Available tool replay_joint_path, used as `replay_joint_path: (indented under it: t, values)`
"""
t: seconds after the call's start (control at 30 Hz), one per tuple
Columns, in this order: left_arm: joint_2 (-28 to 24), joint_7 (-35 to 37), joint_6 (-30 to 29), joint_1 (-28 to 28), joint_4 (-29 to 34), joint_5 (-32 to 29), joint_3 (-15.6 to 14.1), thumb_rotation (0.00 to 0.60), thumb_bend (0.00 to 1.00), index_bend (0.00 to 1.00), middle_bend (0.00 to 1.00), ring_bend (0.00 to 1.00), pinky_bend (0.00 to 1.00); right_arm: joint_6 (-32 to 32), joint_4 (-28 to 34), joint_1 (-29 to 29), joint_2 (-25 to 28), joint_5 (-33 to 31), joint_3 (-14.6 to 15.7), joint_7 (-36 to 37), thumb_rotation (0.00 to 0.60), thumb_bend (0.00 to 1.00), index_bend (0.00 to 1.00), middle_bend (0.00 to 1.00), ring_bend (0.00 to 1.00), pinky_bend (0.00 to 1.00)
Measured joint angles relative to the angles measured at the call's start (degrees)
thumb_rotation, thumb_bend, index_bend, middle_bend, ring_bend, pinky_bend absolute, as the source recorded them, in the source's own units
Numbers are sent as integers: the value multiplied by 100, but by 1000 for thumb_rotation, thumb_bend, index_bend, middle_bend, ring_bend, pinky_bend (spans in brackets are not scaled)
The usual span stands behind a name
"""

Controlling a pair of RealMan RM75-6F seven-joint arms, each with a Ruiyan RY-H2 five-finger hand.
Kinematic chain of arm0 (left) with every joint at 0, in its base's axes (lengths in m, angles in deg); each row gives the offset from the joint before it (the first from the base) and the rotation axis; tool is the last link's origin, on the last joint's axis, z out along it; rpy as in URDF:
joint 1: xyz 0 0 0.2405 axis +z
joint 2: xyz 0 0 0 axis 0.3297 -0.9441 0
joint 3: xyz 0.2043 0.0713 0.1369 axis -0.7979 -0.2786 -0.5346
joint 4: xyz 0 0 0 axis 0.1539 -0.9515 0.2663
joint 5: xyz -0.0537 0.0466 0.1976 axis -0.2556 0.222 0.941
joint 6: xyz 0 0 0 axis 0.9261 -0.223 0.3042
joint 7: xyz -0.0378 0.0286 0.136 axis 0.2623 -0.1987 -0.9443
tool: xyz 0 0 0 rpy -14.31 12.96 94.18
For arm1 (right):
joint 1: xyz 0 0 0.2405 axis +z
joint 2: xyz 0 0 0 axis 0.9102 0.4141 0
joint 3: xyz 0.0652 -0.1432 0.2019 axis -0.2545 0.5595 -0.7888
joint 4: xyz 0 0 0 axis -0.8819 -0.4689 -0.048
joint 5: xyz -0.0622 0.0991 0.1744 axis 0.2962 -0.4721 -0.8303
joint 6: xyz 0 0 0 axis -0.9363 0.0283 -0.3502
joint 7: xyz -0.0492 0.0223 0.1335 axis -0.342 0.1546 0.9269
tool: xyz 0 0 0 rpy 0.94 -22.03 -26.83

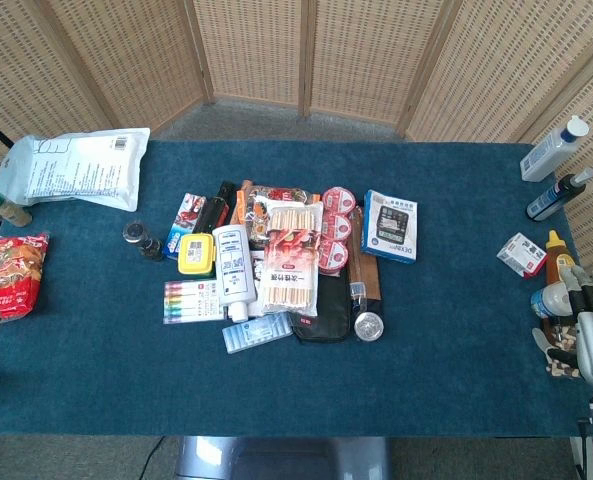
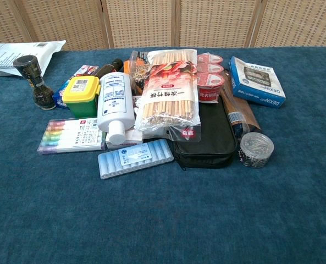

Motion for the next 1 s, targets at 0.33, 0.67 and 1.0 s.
replay_joint_path:
  t: [0.33,0.67,1.0]
  values:
    - [-8,355,310,-141,-13,51,13,598,453,0,1,2,0,-77,36,-61,6,28,25,105,490,264,0,102,0,0]
    - [241,1625,1522,-748,-582,-84,140,597,453,0,0,0,0,-200,34,-212,61,-8,57,261,486,264,0,102,0,0]
    - [1225,3268,2612,-1572,-1986,-36,278,590,452,0,0,0,0,-219,157,-269,167,-74,40,268,487,264,0,102,0,0]
